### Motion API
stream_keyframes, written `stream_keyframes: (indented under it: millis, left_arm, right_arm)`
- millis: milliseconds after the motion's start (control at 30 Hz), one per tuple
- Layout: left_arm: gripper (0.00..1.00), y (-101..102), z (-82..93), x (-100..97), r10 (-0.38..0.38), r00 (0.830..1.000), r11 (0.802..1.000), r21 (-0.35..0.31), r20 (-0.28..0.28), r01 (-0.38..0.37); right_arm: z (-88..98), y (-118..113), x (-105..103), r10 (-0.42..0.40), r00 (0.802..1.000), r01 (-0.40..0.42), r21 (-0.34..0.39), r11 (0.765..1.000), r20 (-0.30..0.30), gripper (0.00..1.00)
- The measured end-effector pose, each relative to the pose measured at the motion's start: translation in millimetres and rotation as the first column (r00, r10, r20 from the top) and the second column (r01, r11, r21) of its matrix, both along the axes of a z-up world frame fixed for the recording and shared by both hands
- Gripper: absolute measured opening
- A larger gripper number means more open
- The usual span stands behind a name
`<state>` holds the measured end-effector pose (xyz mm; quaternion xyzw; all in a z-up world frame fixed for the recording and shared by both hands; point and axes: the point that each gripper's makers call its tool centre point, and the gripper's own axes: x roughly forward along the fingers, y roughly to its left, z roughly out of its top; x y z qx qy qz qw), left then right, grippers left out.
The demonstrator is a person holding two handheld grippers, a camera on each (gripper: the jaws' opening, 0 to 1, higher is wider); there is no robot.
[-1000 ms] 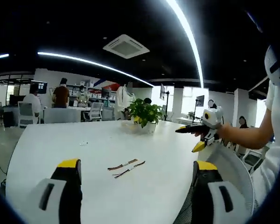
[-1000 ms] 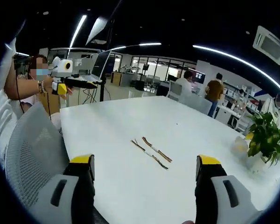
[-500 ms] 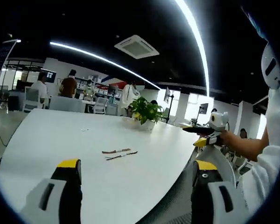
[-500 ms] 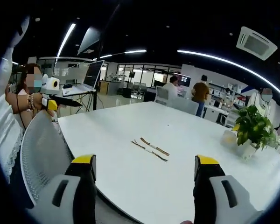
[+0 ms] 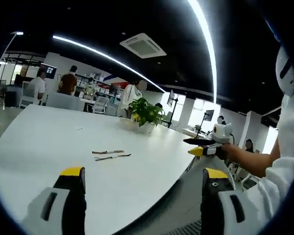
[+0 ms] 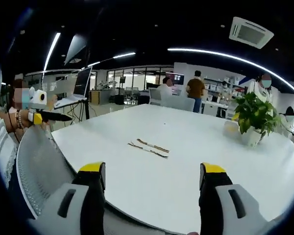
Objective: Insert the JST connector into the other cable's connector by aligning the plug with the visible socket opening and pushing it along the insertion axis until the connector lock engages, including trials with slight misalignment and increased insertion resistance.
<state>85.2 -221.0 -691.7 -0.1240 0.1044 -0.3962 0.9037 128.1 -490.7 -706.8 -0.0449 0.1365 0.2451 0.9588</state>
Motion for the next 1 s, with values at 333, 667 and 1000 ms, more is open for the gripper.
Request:
stream_keyframes:
  millis: [333,667,1000]
  left_arm:
    - [0.98,-2.9,-12.6,3.9,0.045,0.996,0.998,-0.049,-0.082,-0.049]
    - [0.99,7.6,-9.5,7.0,0.125,0.988,0.985,-0.109,-0.088,-0.134]
    - [0.98,6.1,-15.7,6.8,0.115,0.984,0.988,-0.088,-0.133,-0.127]
  right_arm:
    - [-4.5,5.7,1.1,0.004,0.999,-0.002,0.064,0.998,-0.044,0.71]
    - [-51.0,18.6,13.8,0.015,0.992,-0.036,-0.163,0.986,-0.126,0.75]
    - [-48.4,19.6,9.3,0.004,0.992,-0.021,-0.129,0.991,-0.129,0.74]
